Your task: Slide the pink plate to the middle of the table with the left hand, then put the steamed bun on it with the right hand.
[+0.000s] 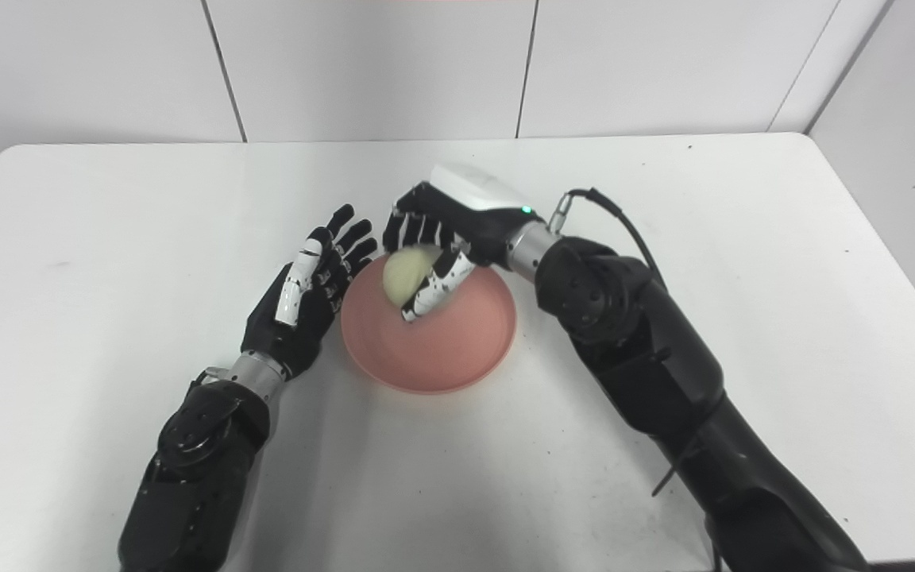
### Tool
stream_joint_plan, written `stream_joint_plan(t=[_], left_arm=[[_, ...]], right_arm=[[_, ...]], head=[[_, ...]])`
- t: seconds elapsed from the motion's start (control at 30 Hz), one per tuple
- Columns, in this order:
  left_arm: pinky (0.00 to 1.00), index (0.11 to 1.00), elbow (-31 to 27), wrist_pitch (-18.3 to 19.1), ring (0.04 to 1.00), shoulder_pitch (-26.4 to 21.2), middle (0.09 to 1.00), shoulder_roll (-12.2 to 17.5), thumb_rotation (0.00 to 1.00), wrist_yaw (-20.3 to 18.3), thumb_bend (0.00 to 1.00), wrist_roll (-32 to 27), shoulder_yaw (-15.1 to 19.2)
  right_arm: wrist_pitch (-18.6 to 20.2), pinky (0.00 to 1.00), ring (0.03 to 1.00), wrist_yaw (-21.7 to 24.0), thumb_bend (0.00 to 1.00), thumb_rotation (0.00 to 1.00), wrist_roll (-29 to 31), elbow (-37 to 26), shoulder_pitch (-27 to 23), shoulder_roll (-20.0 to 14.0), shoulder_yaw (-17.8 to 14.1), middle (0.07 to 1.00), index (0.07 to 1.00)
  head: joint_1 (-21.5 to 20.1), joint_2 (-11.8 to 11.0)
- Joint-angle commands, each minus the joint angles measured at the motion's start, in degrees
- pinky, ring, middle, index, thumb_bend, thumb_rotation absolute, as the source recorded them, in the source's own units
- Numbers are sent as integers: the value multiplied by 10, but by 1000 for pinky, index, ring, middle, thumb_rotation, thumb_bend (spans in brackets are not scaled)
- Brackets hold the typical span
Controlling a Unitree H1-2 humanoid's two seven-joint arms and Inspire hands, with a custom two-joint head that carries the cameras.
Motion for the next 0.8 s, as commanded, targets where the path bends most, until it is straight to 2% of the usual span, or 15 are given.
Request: stream_joint_plan(t=[0.0,0.17,0.37,0.63,0.67,0.73,0.77], left_arm=[[972,967,22,45,952,27,961,6,1000,8,396,9,-3],[969,969,19,51,955,27,963,6,1000,9,396,10,-3],[959,961,17,54,946,27,955,5,1000,13,402,12,-4],[959,966,16,52,946,27,959,6,1000,13,412,14,-7],[960,968,16,53,948,27,959,6,1000,13,409,14,-7],[961,969,15,56,949,27,960,5,1000,13,408,13,-6],[963,971,14,57,951,27,962,5,1000,13,404,13,-6]], right_arm=[[-17,404,466,-5,522,0,-11,-3,-21,-1,0,459,515],[-16,320,395,0,519,0,-42,14,-18,-4,22,429,530],[-27,265,353,-1,516,0,-63,31,-11,-2,41,406,531],[-28,292,383,5,515,0,-95,32,-9,3,63,417,539],[-25,286,374,9,520,0,-100,28,-9,3,65,455,510],[-22,290,377,13,523,0,-109,19,-8,3,69,474,497],[-23,318,407,16,517,0,-112,16,-8,3,70,449,526]], head=[[0,2],[0,5],[0,7],[1,8],[1,8],[2,9],[2,9]])
